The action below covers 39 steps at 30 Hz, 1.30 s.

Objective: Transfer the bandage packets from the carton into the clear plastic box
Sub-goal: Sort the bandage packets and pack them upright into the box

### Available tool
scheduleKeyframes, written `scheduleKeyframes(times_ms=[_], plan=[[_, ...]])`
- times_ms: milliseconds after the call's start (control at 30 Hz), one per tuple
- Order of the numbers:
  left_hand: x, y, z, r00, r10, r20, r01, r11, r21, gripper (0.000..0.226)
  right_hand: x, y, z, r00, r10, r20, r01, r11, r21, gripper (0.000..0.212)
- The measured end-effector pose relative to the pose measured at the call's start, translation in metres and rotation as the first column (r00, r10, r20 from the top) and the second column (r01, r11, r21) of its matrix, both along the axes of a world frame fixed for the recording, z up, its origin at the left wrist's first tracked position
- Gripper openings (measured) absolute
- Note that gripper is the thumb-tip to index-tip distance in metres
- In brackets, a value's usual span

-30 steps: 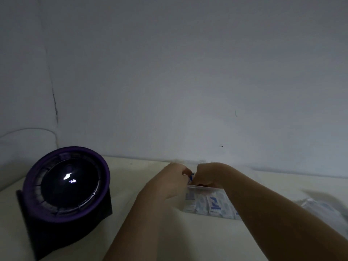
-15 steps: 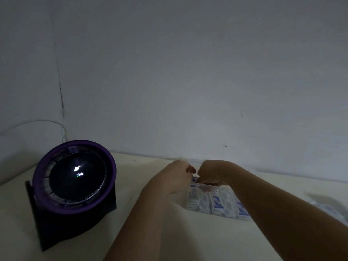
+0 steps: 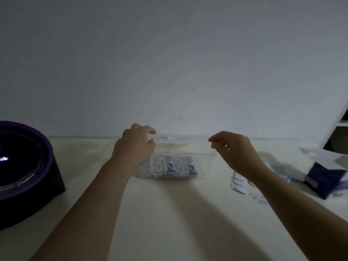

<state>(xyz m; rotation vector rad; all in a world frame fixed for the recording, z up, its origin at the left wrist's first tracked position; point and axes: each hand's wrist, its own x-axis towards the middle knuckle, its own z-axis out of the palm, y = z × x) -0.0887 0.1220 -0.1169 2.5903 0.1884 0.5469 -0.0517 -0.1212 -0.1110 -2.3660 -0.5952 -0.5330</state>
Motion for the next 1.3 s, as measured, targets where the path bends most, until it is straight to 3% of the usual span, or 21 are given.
scheduleKeyframes(times_ms=[100,200,367,500,633,700,733,800,867,967,1167,1300], plan=[[-0.011,-0.029,0.004,0.979,-0.012,0.204,0.000,0.998,0.059,0.030,0.006,-0.063,-0.024,0.981,-0.193,-0.028,0.193,0.981,0.008,0.016],[-0.022,-0.063,0.004,0.932,-0.103,0.347,0.077,0.993,0.089,0.024,0.016,-0.112,-0.049,0.948,-0.313,-0.058,0.308,0.948,-0.086,0.022],[-0.031,-0.106,-0.021,0.890,-0.261,0.374,0.207,0.962,0.179,0.016,0.021,-0.140,-0.080,0.931,-0.355,-0.089,0.299,0.877,-0.375,0.047],[-0.029,-0.129,-0.046,0.876,-0.376,0.301,0.308,0.918,0.250,0.017,0.015,-0.143,-0.087,0.922,-0.387,-0.022,0.347,0.850,-0.398,0.042],[-0.035,-0.136,-0.069,0.871,-0.425,0.248,0.366,0.896,0.250,0.018,0.004,-0.146,-0.081,0.949,-0.312,-0.037,0.293,0.922,-0.255,0.043],[-0.040,-0.136,-0.077,0.875,-0.426,0.229,0.372,0.896,0.244,0.018,-0.003,-0.153,-0.073,0.968,-0.249,0.015,0.248,0.951,-0.184,0.032],[-0.041,-0.135,-0.081,0.878,-0.424,0.222,0.372,0.896,0.242,0.017,-0.009,-0.156,-0.070,0.980,-0.201,0.004,0.197,0.959,-0.202,0.025],[-0.043,-0.134,-0.084,0.882,-0.419,0.215,0.373,0.900,0.227,0.016,-0.021,-0.156,-0.064,0.983,-0.098,-0.157,0.048,0.954,-0.295,0.020],[-0.043,-0.133,-0.086,0.883,-0.421,0.209,0.381,0.901,0.207,0.016,-0.030,-0.151,-0.064,0.950,-0.110,-0.291,-0.026,0.903,-0.428,0.023],[-0.042,-0.132,-0.087,0.886,-0.425,0.183,0.395,0.901,0.181,0.017,-0.045,-0.139,-0.067,0.938,-0.138,-0.318,-0.074,0.815,-0.575,0.029],[-0.037,-0.124,-0.084,0.903,-0.394,0.171,0.374,0.917,0.138,0.018,-0.086,-0.088,-0.064,0.963,-0.002,-0.268,-0.137,0.856,-0.499,0.028],[-0.040,-0.119,-0.087,0.931,-0.342,0.130,0.339,0.940,0.050,0.019,-0.086,-0.063,-0.045,0.884,-0.032,-0.467,-0.226,0.845,-0.485,0.043]])
